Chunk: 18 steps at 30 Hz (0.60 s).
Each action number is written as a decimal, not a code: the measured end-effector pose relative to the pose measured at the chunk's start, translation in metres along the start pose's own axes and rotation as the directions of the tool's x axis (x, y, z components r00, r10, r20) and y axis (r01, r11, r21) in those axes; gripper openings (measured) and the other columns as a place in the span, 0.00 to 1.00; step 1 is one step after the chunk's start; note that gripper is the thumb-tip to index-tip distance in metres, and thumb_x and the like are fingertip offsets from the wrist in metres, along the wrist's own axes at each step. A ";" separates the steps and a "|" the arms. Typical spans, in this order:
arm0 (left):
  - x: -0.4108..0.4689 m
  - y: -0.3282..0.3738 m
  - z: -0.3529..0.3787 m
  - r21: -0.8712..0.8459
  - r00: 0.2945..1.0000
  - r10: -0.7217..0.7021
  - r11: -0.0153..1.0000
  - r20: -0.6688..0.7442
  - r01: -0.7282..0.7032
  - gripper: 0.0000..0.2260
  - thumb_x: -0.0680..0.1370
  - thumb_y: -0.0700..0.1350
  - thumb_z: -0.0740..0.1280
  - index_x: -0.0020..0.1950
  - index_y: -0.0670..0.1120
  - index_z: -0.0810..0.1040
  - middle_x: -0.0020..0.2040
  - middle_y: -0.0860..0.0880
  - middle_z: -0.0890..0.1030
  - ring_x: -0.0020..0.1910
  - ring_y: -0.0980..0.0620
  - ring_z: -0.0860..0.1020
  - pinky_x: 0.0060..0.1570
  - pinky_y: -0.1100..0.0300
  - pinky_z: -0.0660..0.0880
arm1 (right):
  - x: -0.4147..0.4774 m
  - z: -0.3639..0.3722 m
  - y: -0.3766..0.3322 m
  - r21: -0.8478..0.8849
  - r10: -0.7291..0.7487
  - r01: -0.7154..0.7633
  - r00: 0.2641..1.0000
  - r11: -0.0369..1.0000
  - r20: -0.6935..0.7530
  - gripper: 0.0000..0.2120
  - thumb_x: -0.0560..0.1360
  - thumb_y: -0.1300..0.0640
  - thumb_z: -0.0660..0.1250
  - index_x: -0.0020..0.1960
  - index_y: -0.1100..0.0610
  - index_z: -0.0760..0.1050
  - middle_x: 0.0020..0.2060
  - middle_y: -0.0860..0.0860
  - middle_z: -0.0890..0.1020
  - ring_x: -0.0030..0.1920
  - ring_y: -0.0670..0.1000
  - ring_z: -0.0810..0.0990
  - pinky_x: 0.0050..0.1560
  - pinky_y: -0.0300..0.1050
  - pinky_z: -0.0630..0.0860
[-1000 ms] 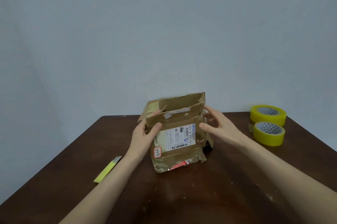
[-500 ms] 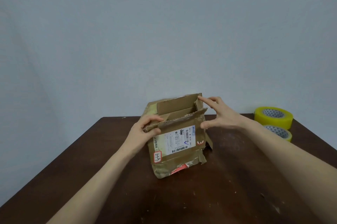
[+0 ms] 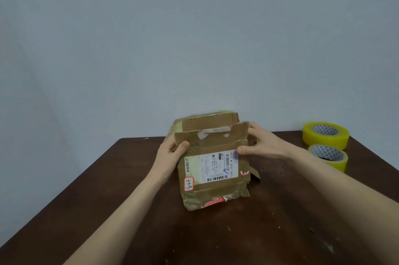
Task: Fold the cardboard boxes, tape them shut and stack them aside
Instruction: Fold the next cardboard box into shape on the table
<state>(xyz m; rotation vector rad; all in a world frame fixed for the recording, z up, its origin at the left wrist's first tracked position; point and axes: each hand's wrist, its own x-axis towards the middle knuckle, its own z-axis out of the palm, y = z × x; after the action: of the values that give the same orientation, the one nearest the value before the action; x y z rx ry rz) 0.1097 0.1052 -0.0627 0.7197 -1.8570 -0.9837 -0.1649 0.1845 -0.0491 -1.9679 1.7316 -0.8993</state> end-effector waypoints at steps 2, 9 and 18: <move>-0.003 0.002 0.006 -0.044 0.999 -0.006 0.999 -0.053 0.004 0.23 0.66 0.67 0.65 0.47 0.49 0.79 0.45 0.52 0.83 0.43 0.56 0.81 0.43 0.64 0.75 | -0.012 0.005 -0.002 0.083 0.015 -0.014 1.000 0.996 -0.015 0.27 0.68 0.30 0.64 0.62 0.42 0.74 0.65 0.43 0.69 0.66 0.45 0.68 0.68 0.48 0.67; 0.006 0.011 0.007 0.021 0.984 -0.170 0.985 -0.062 0.171 0.47 0.60 0.65 0.70 0.76 0.56 0.55 0.71 0.55 0.64 0.67 0.53 0.68 0.67 0.51 0.67 | -0.014 0.011 -0.013 0.336 0.208 -0.122 0.949 0.934 -0.235 0.26 0.72 0.45 0.71 0.67 0.50 0.68 0.61 0.46 0.75 0.60 0.48 0.76 0.56 0.43 0.73; 0.014 0.025 -0.013 0.176 0.959 -0.165 0.976 0.231 0.126 0.19 0.68 0.60 0.68 0.57 0.58 0.79 0.56 0.47 0.80 0.55 0.51 0.77 0.50 0.64 0.72 | -0.002 -0.002 -0.023 0.166 0.162 -0.164 0.986 0.972 0.024 0.37 0.74 0.44 0.67 0.77 0.45 0.52 0.73 0.46 0.63 0.67 0.48 0.67 0.63 0.41 0.62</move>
<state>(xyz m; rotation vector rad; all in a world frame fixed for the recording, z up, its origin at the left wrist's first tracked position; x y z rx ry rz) 0.1129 0.1028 -0.0318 0.8746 -2.1413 -1.0652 -0.1494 0.1910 -0.0330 -1.6945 1.7228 -0.9413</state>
